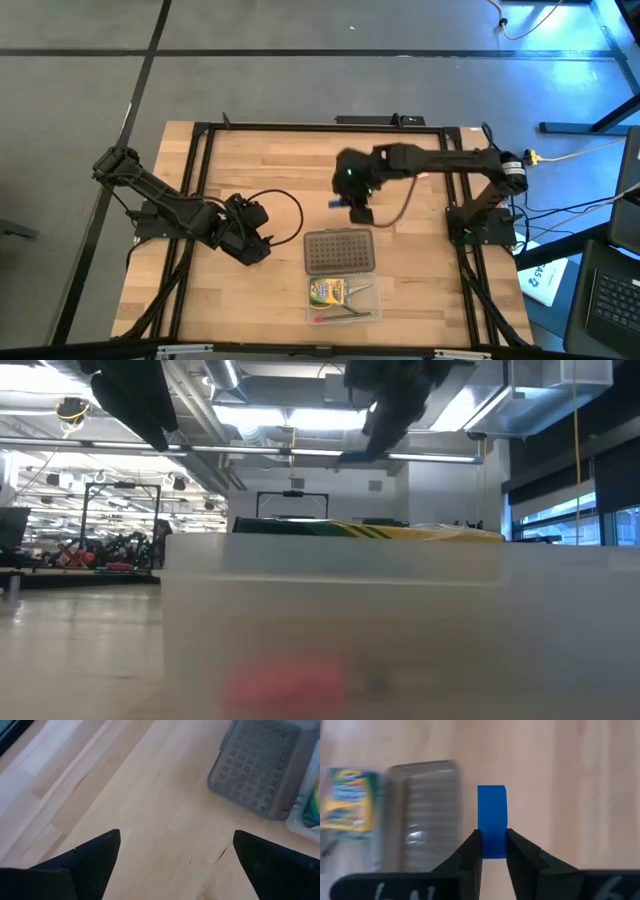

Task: Pack school essentials
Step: Put the blue eraser into the supply box

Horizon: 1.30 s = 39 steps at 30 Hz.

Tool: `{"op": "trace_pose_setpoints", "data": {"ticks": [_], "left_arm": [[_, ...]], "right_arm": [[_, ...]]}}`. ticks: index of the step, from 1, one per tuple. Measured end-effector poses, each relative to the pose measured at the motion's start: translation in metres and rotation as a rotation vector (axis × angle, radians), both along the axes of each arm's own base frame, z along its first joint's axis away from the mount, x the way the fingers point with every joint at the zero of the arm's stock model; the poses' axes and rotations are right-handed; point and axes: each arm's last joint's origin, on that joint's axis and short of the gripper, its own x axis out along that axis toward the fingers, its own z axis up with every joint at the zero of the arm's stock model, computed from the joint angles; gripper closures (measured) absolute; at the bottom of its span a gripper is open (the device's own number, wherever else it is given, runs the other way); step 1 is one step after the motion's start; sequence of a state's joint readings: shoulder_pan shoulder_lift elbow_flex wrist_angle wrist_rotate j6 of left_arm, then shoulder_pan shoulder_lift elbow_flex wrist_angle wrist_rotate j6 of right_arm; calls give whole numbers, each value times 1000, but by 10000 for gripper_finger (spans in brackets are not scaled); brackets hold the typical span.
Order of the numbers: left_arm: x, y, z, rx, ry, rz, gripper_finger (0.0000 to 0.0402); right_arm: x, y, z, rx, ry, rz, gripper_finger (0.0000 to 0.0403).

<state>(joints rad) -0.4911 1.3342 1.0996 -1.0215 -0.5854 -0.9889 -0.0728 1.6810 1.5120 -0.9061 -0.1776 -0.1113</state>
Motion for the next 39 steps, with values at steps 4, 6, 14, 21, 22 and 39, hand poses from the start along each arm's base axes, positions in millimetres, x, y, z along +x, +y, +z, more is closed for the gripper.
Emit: {"op": "trace_pose_setpoints", "data": {"ticks": [4, 6, 14, 21, 22, 39], "left_arm": [[5, -3, 2, 21, -31, -73, 19], [9, -8, 5, 18, -63, -134, 19], [15, -32, 13, -15, -157, -398, 19], [13, -48, 17, -22, -207, -513, 19], [12, -50, 17, -23, -208, -518, 19], [9, -54, 18, -28, -215, -537, 19]], "right_arm": [[-4, 38, 2, 27, 32, 27, 327], [-7, 56, 0, 32, 64, 42, 327], [-19, 121, -3, -16, 85, 26, 327], [-31, 157, -24, -52, 63, -27, 327], [-31, 160, -30, -42, 57, -30, 327], [-58, 192, -110, 102, 2, -67, 327]]}}
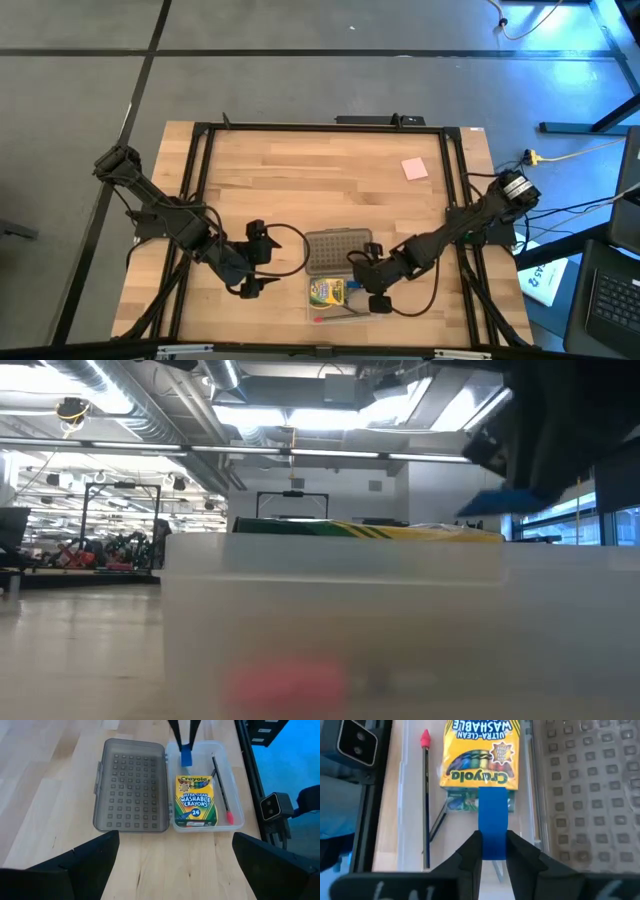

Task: Pack school essentials
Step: Put the blue eraser into the supply box

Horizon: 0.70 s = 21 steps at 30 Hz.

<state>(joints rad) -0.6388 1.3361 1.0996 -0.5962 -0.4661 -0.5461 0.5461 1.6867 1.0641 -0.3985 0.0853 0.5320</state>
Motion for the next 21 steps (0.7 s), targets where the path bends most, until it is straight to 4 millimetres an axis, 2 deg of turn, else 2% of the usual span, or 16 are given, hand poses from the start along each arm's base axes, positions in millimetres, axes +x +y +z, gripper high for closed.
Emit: {"op": "trace_pose_setpoints", "data": {"ticks": [8, 21], "left_arm": [[1, 0, 1, 13, -8, -16, 19], [1, 0, 1, 13, -10, -15, 19]], "right_arm": [[-12, -6, -26, 36, 44, 12, 327], [-15, -8, -32, 55, 58, -26, 327]]}}
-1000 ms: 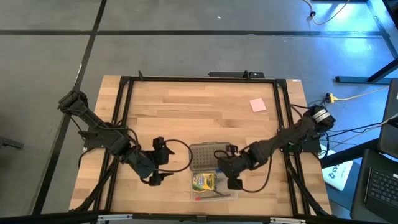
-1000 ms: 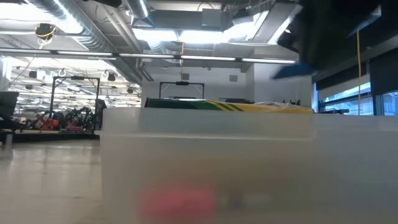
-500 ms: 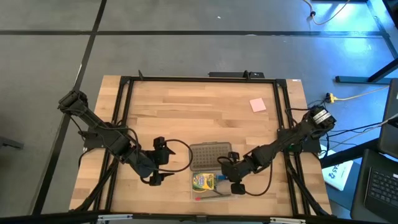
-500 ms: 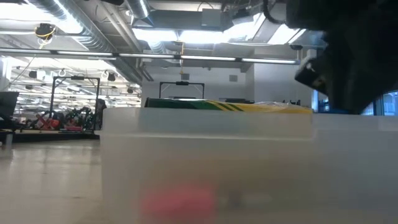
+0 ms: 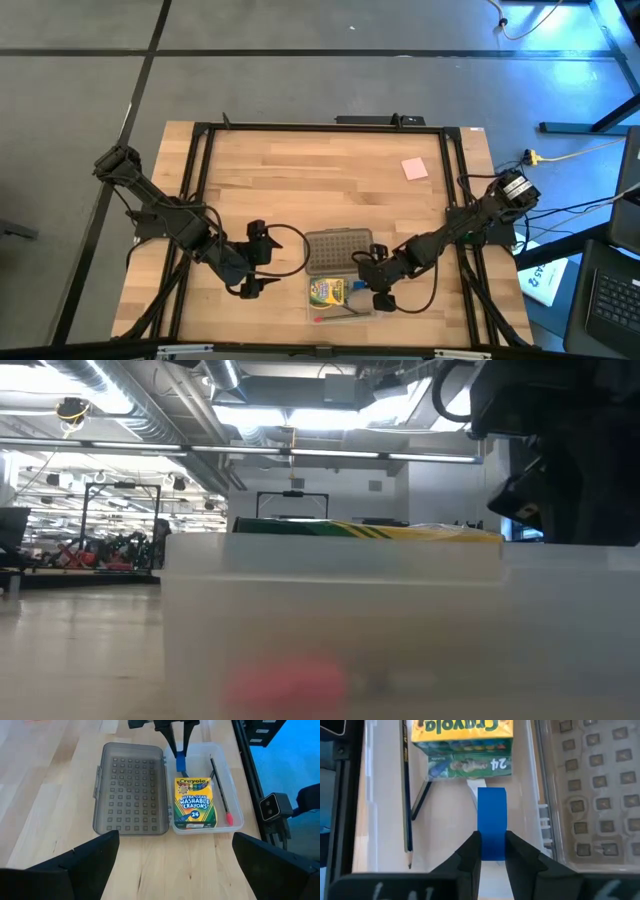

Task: Pack school essentials
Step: Put the blue eraser into the supply box, then put the pink sticky note into the supply box

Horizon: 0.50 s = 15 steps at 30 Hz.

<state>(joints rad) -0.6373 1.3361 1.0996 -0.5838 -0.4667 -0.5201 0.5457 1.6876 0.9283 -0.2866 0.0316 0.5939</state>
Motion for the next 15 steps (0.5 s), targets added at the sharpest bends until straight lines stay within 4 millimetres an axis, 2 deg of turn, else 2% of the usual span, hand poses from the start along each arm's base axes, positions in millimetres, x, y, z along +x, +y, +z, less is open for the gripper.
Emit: {"op": "trace_pose_setpoints", "data": {"ticks": [7, 15], "left_arm": [[0, 0, 0, -1, -1, 0, 19], [0, 0, 0, -1, -1, 1, 19]], "right_arm": [[0, 0, 0, 1, 1, 0, 313], [0, 0, 0, -1, 1, -1, 243]]}}
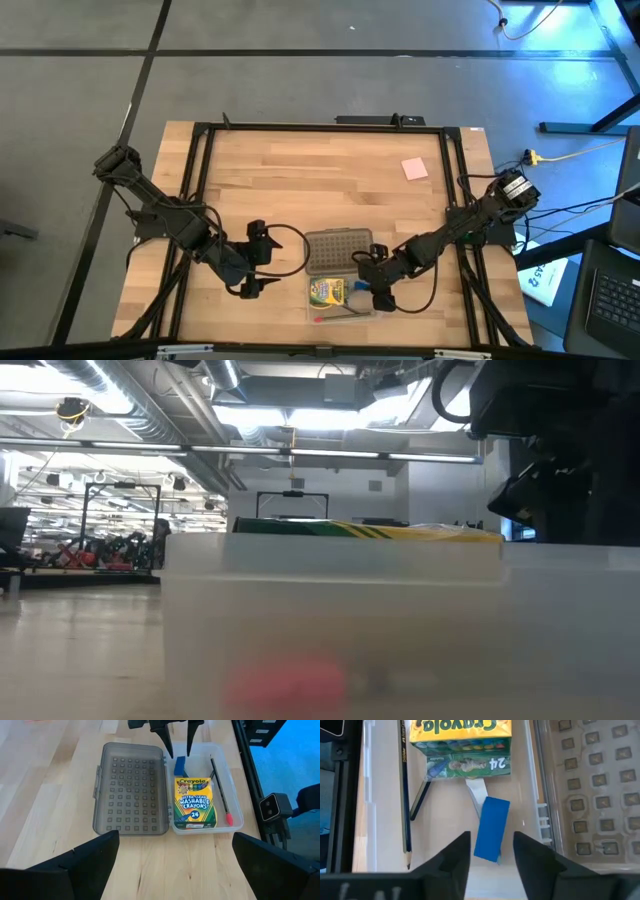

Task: Pack school essentials
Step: Put the pink sticky note into the supply box

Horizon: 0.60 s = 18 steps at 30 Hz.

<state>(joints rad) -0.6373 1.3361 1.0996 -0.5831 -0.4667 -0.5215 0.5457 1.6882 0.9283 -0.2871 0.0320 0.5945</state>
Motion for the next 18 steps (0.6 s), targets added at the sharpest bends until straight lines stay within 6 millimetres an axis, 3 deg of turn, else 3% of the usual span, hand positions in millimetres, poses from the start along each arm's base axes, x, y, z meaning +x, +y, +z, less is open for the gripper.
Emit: {"op": "trace_pose_setpoints", "data": {"ticks": [4, 9, 18], "left_arm": [[0, 0, 0, 0, 0, 0, 19], [0, 0, 0, 0, 0, 0, 19], [-3, 2, -3, -86, 37, 101, 19]], "right_arm": [[0, 0, 0, 5, -4, -4, 223], [4, 2, 6, 11, -73, 43, 226], [11, 4, 51, -15, -211, 73, 234]]}}
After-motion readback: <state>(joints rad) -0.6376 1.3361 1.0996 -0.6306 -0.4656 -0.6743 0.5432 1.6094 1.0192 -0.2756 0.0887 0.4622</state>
